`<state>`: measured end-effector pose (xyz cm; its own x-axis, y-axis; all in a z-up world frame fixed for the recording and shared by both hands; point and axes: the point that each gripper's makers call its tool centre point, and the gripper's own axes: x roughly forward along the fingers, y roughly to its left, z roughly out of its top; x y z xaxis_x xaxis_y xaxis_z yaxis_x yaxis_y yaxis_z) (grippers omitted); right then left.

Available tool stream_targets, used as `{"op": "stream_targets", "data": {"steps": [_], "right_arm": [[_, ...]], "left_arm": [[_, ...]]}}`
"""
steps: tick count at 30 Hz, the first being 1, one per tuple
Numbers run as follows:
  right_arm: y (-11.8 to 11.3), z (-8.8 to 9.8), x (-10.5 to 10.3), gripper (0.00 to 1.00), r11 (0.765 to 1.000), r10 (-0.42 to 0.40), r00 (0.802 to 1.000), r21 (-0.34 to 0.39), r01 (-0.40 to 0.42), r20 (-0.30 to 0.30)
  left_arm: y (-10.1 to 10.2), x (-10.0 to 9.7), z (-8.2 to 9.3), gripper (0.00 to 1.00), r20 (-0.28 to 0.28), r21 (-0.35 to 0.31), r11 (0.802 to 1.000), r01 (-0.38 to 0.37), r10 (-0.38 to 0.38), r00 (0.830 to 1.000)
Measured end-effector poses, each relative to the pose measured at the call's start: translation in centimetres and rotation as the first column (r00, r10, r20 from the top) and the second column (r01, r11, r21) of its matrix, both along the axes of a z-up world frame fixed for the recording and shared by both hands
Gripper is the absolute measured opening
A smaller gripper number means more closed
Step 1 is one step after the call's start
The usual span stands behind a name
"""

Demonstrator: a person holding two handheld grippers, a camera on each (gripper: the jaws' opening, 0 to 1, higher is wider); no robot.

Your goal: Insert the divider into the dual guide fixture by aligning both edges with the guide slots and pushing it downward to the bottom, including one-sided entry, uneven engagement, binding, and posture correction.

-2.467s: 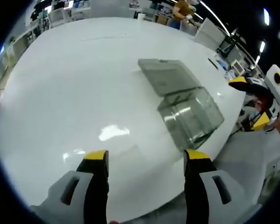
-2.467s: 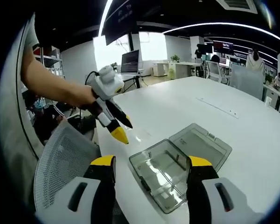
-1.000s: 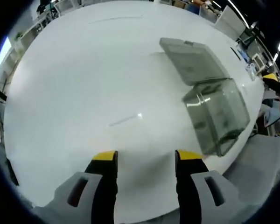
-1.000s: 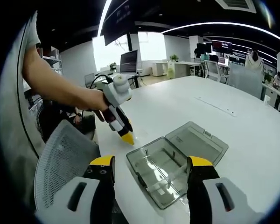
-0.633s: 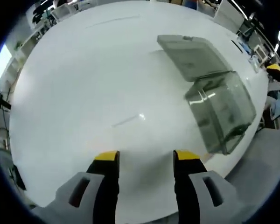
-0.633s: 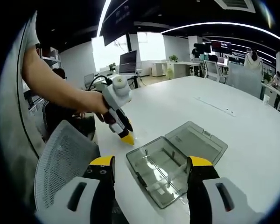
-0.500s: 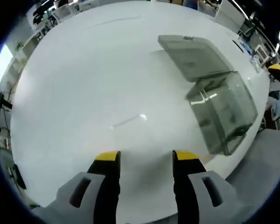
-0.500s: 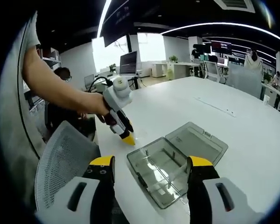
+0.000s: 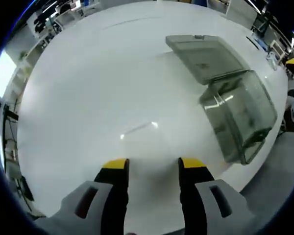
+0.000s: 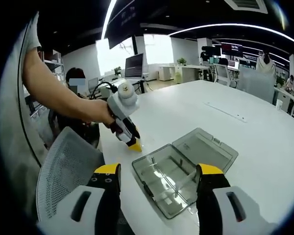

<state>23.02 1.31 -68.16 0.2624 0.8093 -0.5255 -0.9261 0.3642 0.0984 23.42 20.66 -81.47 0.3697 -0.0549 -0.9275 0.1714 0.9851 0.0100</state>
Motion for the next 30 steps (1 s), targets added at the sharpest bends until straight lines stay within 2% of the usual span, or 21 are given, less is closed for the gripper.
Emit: {"op": "stream_targets", "data": {"steps": [11, 15, 30], "right_arm": [[0.4, 0.03, -0.07, 0.59, 1.0, 0.005, 1.0, -0.003, -0.005, 0.0], [0.44, 0.09, -0.07, 0.59, 1.0, 0.006, 1.0, -0.005, -0.006, 0.0], [0.05, 0.15, -0.05, 0.58, 1.0, 0.0, 1.0, -0.006, 0.0, -0.003]], "left_arm": [[-0.04, 0.1, 0.04, 0.39, 0.005, 0.015, 1.0, -0.002, 0.002, 1.0], [0.05, 0.07, 0.1, 0.36, -0.007, 0.015, 1.0, 0.005, -0.004, 1.0], [0.29, 0.09, 0.16, 0.33, -0.025, -0.01, 1.0, -0.004, 0.004, 1.0]]}}
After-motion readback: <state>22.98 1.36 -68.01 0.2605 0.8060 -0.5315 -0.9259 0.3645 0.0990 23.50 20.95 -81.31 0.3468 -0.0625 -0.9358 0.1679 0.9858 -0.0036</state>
